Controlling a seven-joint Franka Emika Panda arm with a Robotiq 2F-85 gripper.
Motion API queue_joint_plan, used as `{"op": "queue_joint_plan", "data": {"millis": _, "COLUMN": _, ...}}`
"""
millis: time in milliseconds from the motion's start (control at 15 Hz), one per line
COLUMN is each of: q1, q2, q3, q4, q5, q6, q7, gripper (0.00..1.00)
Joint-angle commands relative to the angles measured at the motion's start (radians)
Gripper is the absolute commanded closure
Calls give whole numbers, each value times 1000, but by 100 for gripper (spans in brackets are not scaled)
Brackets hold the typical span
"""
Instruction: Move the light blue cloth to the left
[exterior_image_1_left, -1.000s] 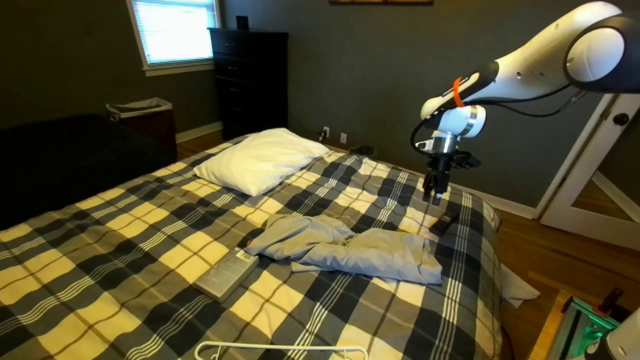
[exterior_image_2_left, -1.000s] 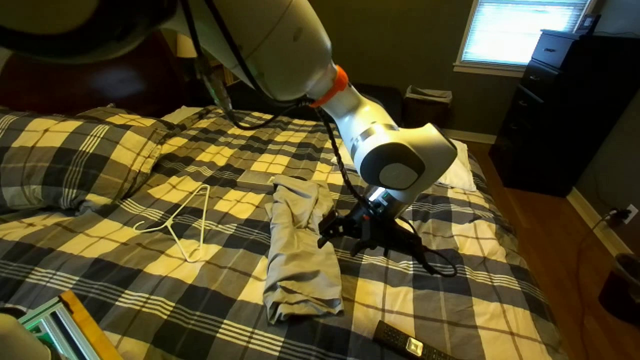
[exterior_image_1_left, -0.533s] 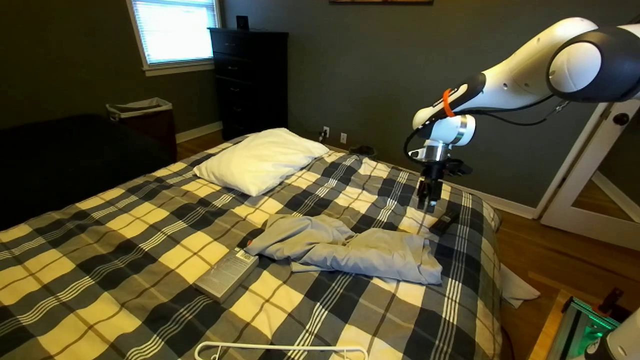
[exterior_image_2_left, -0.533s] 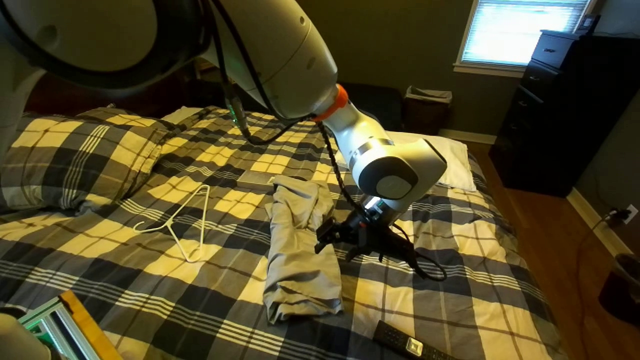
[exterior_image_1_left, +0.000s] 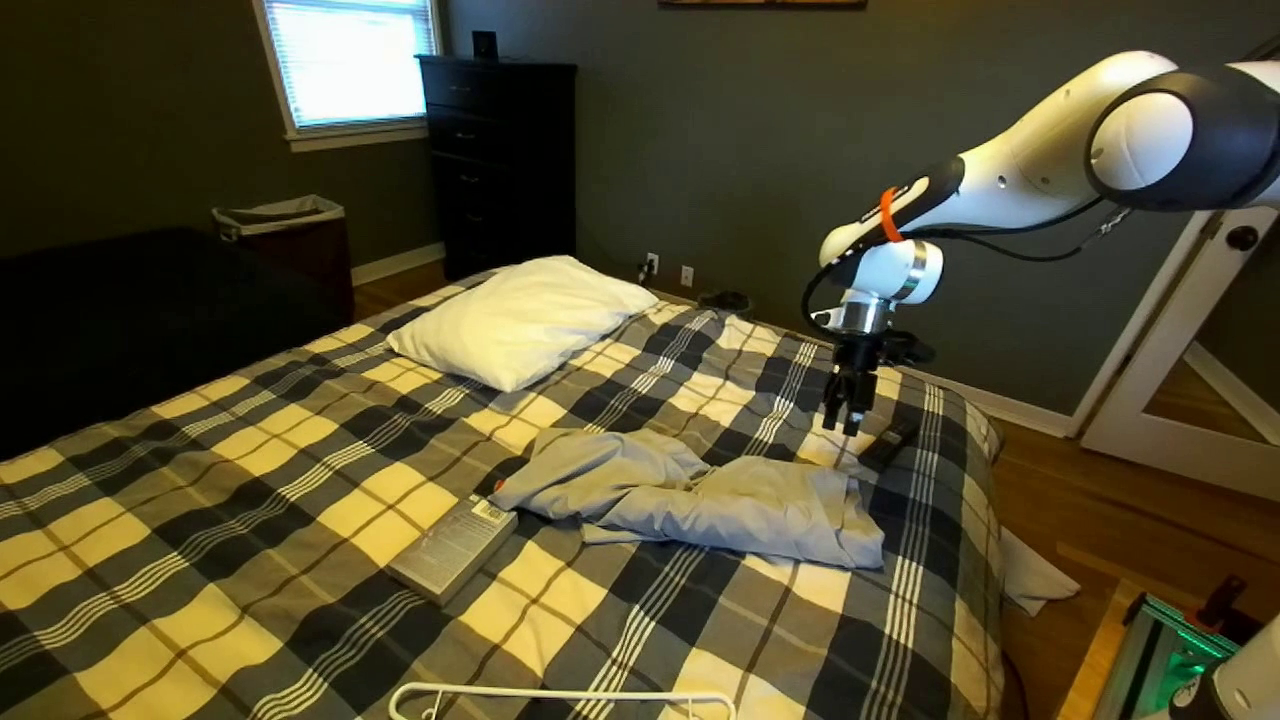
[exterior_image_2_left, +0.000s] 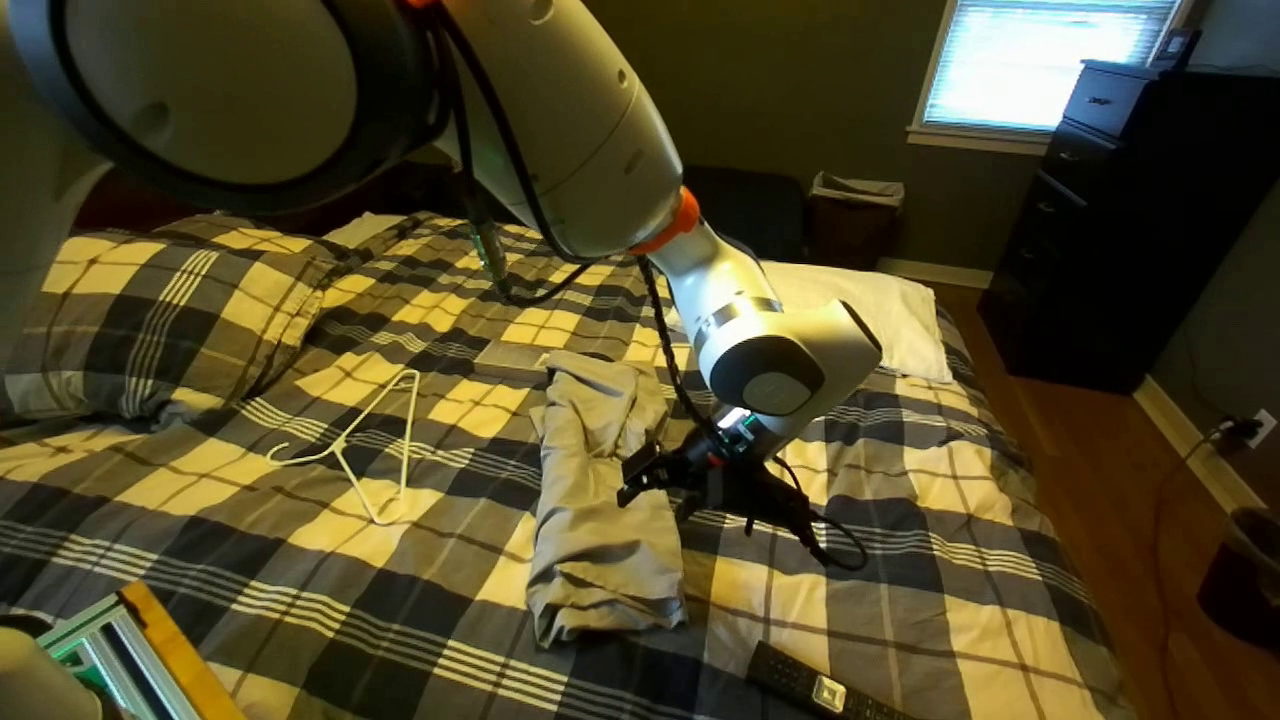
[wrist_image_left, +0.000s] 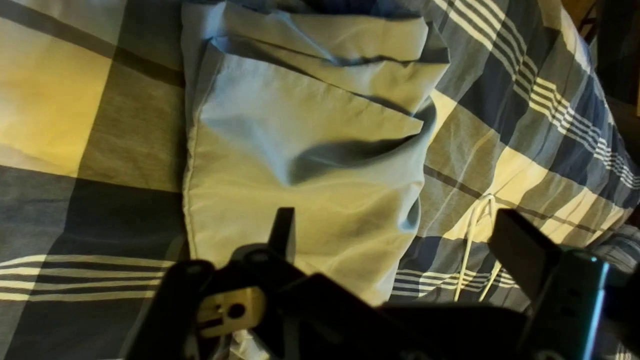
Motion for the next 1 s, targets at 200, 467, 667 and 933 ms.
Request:
{"op": "queue_joint_plan", "data": {"millis": 200, "q1": -38, "q2": 107, "q3": 29, "q4": 45, "q5": 47, "q6": 103, "q7": -57, "gripper": 0}}
{"op": "queue_joint_plan", "data": {"millis": 467, "q1": -32, "q2": 176, "q3": 42, "q4": 58, "q5": 40, "q6": 237, "q7": -40, "gripper": 0}}
{"op": "queue_joint_plan", "data": {"millis": 667, "q1": -43, "q2": 237, "q3": 62, "q4": 96, "q5": 29, "q6": 270, "q7": -39, "gripper": 0}}
{"op": "queue_joint_plan", "data": {"millis": 933, "q1": -49, "q2": 322, "q3": 81, "q4": 163, "q5": 17, "q6": 224, "q7": -20, "gripper": 26}}
